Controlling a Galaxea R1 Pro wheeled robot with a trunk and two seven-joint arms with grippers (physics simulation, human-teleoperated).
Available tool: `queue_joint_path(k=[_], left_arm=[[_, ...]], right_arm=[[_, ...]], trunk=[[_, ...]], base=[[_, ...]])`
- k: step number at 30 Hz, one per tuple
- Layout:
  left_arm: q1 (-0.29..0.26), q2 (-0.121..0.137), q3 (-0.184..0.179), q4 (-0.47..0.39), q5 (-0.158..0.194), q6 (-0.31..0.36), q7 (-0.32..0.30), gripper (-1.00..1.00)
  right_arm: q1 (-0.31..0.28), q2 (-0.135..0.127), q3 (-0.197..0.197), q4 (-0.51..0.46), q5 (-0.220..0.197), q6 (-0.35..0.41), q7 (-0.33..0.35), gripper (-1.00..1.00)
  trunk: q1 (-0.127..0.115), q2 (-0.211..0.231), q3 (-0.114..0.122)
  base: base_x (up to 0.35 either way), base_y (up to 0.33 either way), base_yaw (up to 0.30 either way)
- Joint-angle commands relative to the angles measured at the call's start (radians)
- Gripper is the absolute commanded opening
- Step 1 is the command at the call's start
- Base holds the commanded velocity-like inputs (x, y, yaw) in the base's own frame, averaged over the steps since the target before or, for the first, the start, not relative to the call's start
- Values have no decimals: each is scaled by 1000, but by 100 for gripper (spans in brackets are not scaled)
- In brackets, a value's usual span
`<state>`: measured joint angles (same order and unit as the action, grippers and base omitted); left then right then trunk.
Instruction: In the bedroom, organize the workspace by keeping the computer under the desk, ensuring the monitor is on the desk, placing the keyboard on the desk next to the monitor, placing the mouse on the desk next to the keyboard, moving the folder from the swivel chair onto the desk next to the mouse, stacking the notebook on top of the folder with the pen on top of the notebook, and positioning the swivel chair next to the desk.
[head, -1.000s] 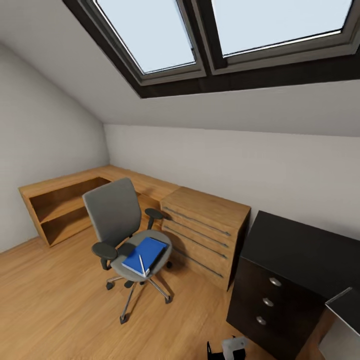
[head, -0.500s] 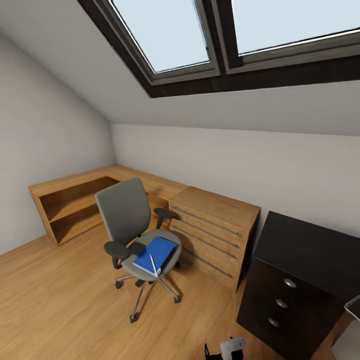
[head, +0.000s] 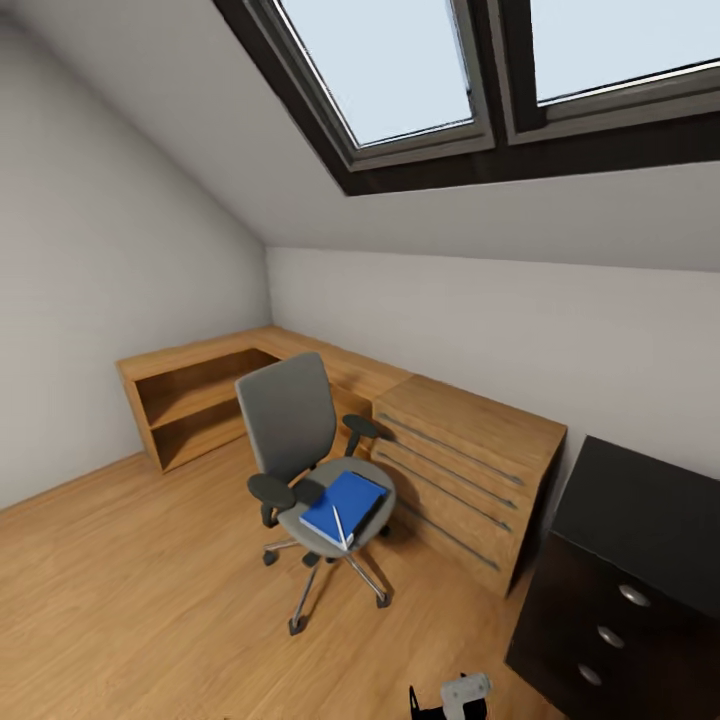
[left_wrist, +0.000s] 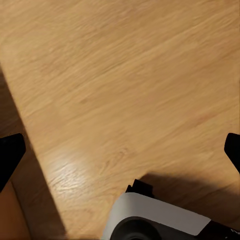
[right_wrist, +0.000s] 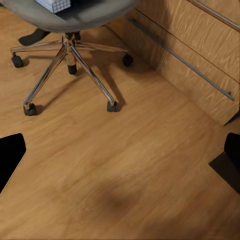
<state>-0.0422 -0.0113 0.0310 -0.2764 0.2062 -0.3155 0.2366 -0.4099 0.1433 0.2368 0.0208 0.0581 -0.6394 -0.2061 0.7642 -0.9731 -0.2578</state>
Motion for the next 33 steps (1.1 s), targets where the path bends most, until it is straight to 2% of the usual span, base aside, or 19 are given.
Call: queue_joint_path(k=[1,13,33], left_arm=[[-1,-1,3,1,3,-4,0,100],[-1,-4,-2,1,-1,-4,-1,100],[-1,-7,-5,1,-5,-4,-2,100]], right_arm=[[-1,0,6,2,6,-2,-10,100],[-1,4,7,4,8,1,-9,100],[-1,3,7,4,8,2,-9,100]], trunk=[[0,-1,-1],[0,-1,-3],[0,-1,-19]], base=[[20,7,274],[218,131,275],[13,6,238]])
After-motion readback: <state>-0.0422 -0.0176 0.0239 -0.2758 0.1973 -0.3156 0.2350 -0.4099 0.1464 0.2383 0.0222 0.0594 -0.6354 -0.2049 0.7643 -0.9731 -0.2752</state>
